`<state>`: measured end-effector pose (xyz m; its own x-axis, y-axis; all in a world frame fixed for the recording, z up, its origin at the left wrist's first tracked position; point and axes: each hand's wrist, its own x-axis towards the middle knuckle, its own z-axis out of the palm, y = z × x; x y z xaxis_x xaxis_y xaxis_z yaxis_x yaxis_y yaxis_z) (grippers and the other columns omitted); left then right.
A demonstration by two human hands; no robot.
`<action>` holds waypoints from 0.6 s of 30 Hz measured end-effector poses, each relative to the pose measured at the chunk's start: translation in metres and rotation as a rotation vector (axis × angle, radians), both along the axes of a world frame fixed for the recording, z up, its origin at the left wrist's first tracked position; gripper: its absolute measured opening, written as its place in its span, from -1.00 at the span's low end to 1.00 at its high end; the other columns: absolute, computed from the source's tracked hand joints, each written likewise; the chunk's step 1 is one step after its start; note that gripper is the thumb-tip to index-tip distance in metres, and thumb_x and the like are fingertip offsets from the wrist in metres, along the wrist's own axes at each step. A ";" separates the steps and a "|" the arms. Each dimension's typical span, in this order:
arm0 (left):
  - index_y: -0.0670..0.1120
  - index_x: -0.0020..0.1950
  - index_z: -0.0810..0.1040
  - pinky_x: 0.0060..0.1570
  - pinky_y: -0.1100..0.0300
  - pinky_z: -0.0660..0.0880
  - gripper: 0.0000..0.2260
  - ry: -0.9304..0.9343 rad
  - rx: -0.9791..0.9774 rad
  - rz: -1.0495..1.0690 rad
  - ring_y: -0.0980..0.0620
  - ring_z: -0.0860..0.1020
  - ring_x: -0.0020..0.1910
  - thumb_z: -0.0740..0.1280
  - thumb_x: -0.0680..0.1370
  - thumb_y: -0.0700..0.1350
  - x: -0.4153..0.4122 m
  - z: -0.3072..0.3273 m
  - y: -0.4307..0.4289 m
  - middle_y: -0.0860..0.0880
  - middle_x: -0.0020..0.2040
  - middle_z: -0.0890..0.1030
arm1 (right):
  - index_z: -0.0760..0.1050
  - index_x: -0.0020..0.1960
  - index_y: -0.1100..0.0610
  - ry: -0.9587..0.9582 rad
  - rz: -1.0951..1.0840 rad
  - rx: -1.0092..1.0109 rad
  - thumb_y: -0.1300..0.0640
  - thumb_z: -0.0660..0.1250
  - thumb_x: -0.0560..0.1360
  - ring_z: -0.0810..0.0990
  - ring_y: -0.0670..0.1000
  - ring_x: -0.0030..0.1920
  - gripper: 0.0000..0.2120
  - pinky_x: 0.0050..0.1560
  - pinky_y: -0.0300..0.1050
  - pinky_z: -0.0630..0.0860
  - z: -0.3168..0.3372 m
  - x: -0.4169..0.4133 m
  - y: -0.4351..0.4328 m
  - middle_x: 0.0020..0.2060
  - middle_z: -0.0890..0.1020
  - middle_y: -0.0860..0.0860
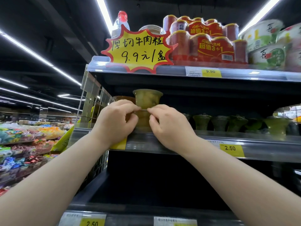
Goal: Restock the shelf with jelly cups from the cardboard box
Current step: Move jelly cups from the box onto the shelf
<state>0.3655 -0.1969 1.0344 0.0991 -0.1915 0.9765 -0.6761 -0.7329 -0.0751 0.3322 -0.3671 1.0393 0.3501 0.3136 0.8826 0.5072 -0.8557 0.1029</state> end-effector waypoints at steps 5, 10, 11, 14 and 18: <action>-0.07 0.20 0.63 0.12 0.13 0.46 -0.60 0.208 0.111 0.182 -0.05 0.56 0.13 0.13 0.48 -0.05 -0.004 0.009 -0.005 -0.04 0.15 0.62 | 0.55 0.14 0.13 0.193 -0.129 -0.045 0.00 0.04 0.59 0.52 0.10 0.10 -0.63 0.13 0.04 0.49 0.010 0.010 -0.001 0.10 0.55 0.04; 0.04 0.45 0.40 0.31 0.14 0.33 -0.61 0.560 0.288 0.299 -0.04 0.36 0.38 0.09 0.62 -0.07 -0.002 0.029 -0.010 -0.03 0.41 0.43 | 0.43 -0.08 0.08 0.425 -0.217 -0.068 -0.05 -0.02 0.59 0.50 0.12 0.01 -0.68 0.07 0.03 0.48 0.023 0.020 0.002 -0.02 0.52 0.07; 0.06 0.47 0.36 0.34 0.14 0.31 -0.60 0.620 0.310 0.297 -0.03 0.33 0.41 0.08 0.63 -0.07 0.001 0.033 -0.010 -0.02 0.45 0.39 | 0.45 -0.02 0.10 0.492 -0.231 -0.086 -0.05 -0.03 0.60 0.49 0.12 0.05 -0.65 0.09 0.01 0.46 0.027 0.020 0.002 0.04 0.53 0.10; 0.10 0.51 0.27 0.39 0.19 0.21 -0.56 0.784 0.353 0.252 -0.01 0.25 0.46 0.08 0.62 -0.10 0.010 0.040 -0.009 0.02 0.51 0.27 | 0.43 0.30 0.18 0.677 -0.234 -0.154 -0.03 -0.07 0.63 0.41 0.15 0.26 -0.55 0.21 -0.06 0.34 0.036 0.019 0.004 0.31 0.45 0.17; 0.08 0.54 0.18 0.48 0.18 0.06 -0.53 0.889 0.399 0.201 0.04 0.13 0.52 0.07 0.62 -0.15 0.023 0.043 -0.010 0.07 0.56 0.14 | 0.43 0.14 0.10 0.780 -0.192 -0.131 0.04 -0.02 0.63 0.41 0.08 0.13 -0.71 0.05 -0.14 0.29 0.040 0.021 0.006 0.23 0.46 0.15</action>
<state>0.3883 -0.2070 1.0769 0.8302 -0.3892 0.3992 -0.4722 -0.8715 0.1323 0.3536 -0.3615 1.0792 0.9073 0.2690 0.3231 0.3196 -0.9406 -0.1143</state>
